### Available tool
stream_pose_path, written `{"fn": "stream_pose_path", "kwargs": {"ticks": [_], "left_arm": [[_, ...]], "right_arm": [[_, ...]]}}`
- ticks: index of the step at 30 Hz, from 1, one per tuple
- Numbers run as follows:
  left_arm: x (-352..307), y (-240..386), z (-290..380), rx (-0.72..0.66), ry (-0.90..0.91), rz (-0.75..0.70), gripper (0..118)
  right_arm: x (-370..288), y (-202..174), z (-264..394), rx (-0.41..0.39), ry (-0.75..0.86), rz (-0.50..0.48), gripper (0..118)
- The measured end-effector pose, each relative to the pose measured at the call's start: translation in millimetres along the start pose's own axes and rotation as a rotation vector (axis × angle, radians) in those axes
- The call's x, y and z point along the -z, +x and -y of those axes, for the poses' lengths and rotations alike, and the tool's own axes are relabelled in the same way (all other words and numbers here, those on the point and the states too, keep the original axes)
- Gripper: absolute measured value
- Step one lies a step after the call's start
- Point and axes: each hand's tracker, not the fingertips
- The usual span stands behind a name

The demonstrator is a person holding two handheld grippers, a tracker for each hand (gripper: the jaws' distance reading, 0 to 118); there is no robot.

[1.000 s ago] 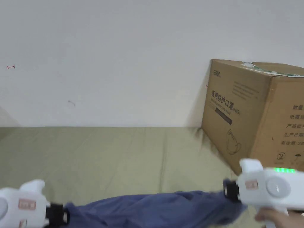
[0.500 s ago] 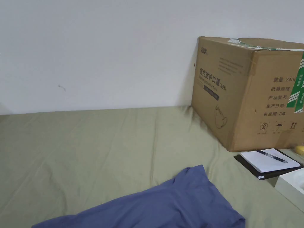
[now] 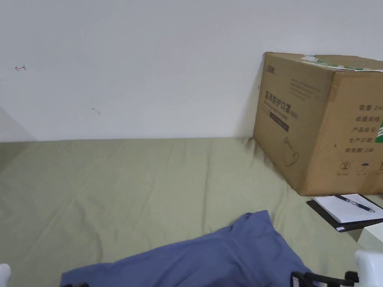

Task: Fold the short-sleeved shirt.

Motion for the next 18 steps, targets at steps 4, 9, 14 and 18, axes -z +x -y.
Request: {"fn": "stream_pose_path", "kwargs": {"ticks": [4, 9, 14, 18], "left_arm": [[-37, 19, 16, -0.007, 0.238, 0.051, 20], [-45, 30, 26, 0.044, 0.226, -0.006, 0], [-5, -11, -21, -0.051, 0.089, -0.076, 0], [100, -61, -50, -0.102, -0.369, -0.134, 0]], "right_arm": [[-28, -53, 0, -0.048, 0.255, -0.151, 60], [-27, -95, 0, -0.148, 0.313, -0.088, 0], [-28, -100, -8, -0.213, 0.308, -0.141, 0], [-13, -96, -6, -0.224, 0.252, -0.113, 0]]}}
